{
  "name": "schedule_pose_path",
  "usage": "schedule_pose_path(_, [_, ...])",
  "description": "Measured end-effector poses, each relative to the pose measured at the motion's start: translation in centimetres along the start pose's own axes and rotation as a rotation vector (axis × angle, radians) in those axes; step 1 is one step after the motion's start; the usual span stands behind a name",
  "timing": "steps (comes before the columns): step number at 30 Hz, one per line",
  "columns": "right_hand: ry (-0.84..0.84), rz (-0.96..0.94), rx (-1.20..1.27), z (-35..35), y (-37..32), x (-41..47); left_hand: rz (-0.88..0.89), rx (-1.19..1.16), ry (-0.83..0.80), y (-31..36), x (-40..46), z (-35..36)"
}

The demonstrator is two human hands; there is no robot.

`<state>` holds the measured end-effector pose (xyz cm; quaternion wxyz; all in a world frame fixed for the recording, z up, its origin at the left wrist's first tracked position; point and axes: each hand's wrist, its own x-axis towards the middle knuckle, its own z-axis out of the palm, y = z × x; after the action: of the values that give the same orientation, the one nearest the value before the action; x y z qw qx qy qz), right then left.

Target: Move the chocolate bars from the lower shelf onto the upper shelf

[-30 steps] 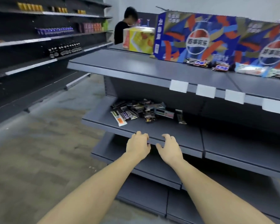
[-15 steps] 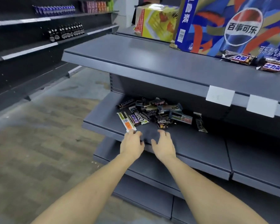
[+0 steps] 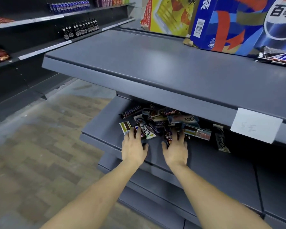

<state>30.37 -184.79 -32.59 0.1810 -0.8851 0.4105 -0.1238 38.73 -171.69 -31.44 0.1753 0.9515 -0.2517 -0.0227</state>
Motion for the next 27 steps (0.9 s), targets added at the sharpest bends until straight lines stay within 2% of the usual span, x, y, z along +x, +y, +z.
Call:
schedule_pose_path(5, [0.206, -0.128, 0.040, 1.9, 0.9, -1.0, 0.002, 0.045, 0.014, -0.5, 2.3, 0.1])
schedule_pose_path(11, [0.254, -0.107, 0.153, 1.6, 0.6, -1.6, 0.035, 0.050, -0.080, -0.6, 4.4, 0.0])
schedule_pose_path(15, [0.245, -0.117, 0.174, 1.5, 0.6, -1.5, 0.061, -0.038, -0.035, -1.0, 4.1, 0.6])
schedule_pose_path(22, [0.231, -0.009, 0.418, 1.1, 0.7, -1.5, 0.178, -0.319, 0.108, -1.6, 2.8, 1.1])
schedule_pose_path(25, [0.296, -0.017, 0.422, 1.0, 0.7, -1.6, 0.246, -0.475, 0.092, -0.9, 2.4, 1.0])
schedule_pose_path(27, [0.348, -0.015, 0.420, 0.9, 0.9, -1.6, 0.295, -0.500, 0.059, -0.3, 2.2, 1.2])
